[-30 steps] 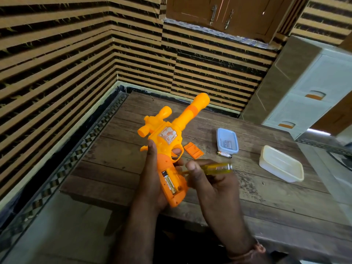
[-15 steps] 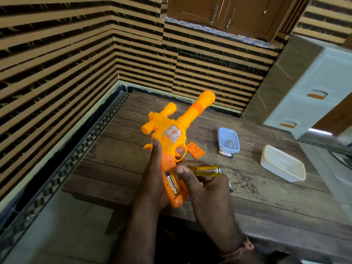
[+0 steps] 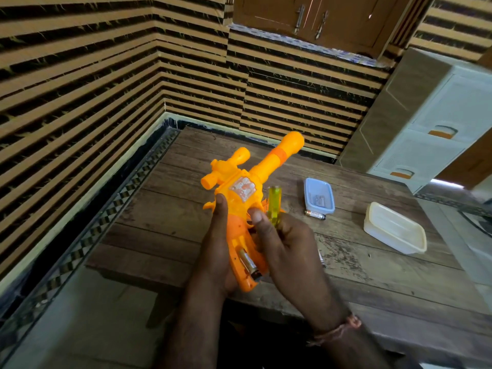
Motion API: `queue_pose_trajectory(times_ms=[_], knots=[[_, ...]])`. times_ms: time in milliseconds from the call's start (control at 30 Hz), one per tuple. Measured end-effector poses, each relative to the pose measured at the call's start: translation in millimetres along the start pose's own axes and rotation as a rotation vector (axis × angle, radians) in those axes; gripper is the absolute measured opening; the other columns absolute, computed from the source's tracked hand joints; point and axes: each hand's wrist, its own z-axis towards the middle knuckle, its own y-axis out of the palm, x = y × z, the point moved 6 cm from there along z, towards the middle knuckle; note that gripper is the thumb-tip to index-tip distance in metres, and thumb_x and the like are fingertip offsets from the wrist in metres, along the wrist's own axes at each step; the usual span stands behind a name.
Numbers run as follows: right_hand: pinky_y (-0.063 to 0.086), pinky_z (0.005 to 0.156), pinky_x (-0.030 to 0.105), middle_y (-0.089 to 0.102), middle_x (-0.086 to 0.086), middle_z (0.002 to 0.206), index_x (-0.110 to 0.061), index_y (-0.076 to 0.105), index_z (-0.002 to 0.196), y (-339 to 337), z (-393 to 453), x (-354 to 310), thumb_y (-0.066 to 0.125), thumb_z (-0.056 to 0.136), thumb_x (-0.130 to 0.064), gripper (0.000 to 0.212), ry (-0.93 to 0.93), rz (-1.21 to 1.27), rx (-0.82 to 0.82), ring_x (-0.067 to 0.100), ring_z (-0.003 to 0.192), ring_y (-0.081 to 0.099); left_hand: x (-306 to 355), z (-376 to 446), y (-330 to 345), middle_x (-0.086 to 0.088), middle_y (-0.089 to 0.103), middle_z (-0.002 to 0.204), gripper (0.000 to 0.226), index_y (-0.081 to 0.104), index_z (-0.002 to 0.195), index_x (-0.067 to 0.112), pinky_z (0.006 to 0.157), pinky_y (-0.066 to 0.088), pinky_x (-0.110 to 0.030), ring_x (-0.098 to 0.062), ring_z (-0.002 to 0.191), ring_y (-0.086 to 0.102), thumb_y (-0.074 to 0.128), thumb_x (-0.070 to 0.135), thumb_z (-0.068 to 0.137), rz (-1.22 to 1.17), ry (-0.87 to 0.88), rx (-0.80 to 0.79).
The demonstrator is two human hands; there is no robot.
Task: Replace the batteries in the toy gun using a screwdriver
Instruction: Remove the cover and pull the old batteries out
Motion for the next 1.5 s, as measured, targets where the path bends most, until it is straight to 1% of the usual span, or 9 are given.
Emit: queue_pose_trajectory(times_ms=[233,400,500,567,700,867,1033,1200,1500], knots=[[0.04,0.047,0.028,0.051,-0.012,0.053,-0.02,0.052,0.065,6,-10,2,0.054,0.089,-0.05,0.039,-0.047,-0.033,0.013,0.003,0.049,0.048,3,-2,-1,-0.023,0.059,0.131,0.082,0.06,0.126,0.01,0.096,0.048,-0.056,-0.042,0.118,0.059,0.036,0.077,0.086,-0.029,-0.013,0.064],[0.047,0.057,0.027,0.066,-0.011,0.068,-0.022,0.068,0.088,-1,-12,0,0.055,0.089,-0.041,0.023,-0.022,-0.126,0.009,0.006,0.061,0.061,6,-5,-1,-0.027,0.063,0.122,0.084,0.066,0.125,0.009,0.091,0.054,-0.053,-0.043,0.111,0.063,0.038,0.077,0.085,-0.011,-0.022,0.093],[0.045,0.055,0.032,0.058,-0.007,0.061,-0.025,0.058,0.079,0,-23,-1,0.055,0.073,-0.066,0.041,0.046,-0.434,-0.092,0.01,0.06,0.058,9,-5,-6,-0.015,0.068,0.08,0.08,0.062,0.112,0.006,0.059,0.057,-0.036,-0.029,0.065,0.068,0.036,0.077,0.085,0.075,-0.012,0.159],[0.043,0.061,0.033,0.058,-0.005,0.069,-0.029,0.043,0.07,4,-30,-2,0.058,0.073,-0.065,0.039,0.062,-0.623,-0.154,0.017,0.073,0.061,11,-3,-9,-0.008,0.064,0.071,0.072,0.064,0.098,0.013,0.052,0.049,-0.029,-0.022,0.052,0.061,0.039,0.078,0.08,0.107,0.01,0.185],[0.041,0.065,0.032,0.066,0.001,0.083,-0.026,0.038,0.07,3,-31,-6,0.057,0.08,-0.052,0.033,0.048,-0.66,-0.147,0.023,0.081,0.062,9,-2,-9,-0.008,0.06,0.072,0.069,0.062,0.098,0.013,0.046,0.049,-0.026,-0.018,0.048,0.059,0.038,0.077,0.081,0.104,0.002,0.188],[0.039,0.05,0.032,0.048,-0.007,0.046,-0.019,0.057,0.063,-38,-27,21,0.072,0.077,-0.042,0.031,0.171,-0.442,0.104,0.01,0.045,0.044,11,-4,-10,-0.007,0.062,0.068,0.076,0.06,0.114,0.01,0.054,0.047,-0.027,-0.016,0.052,0.057,0.038,0.076,0.083,0.086,0.047,0.196],[0.047,0.066,0.032,0.072,0.008,0.075,-0.017,0.067,0.071,-118,-16,96,0.072,0.081,-0.039,0.025,0.471,-0.614,0.29,0.033,0.08,0.068,15,-3,-15,-0.009,0.062,0.071,0.081,0.063,0.114,0.008,0.06,0.039,-0.03,-0.012,0.055,0.054,0.041,0.078,0.081,0.068,0.11,0.248],[0.044,0.064,0.031,0.067,0.008,0.069,-0.015,0.067,0.069,-130,-15,136,0.072,0.078,-0.048,0.034,0.599,-0.632,0.257,0.035,0.08,0.065,15,-5,-11,-0.009,0.062,0.075,0.083,0.064,0.113,0.008,0.057,0.043,-0.027,-0.012,0.055,0.054,0.044,0.079,0.076,0.05,0.12,0.209],[0.041,0.059,0.03,0.065,0.005,0.066,-0.014,0.066,0.067,-126,-18,143,0.071,0.076,-0.053,0.041,0.607,-0.67,0.228,0.03,0.07,0.062,17,-9,-3,-0.011,0.06,0.076,0.081,0.063,0.11,0.006,0.052,0.047,-0.024,-0.012,0.054,0.054,0.044,0.077,0.076,-0.001,0.139,0.163]])
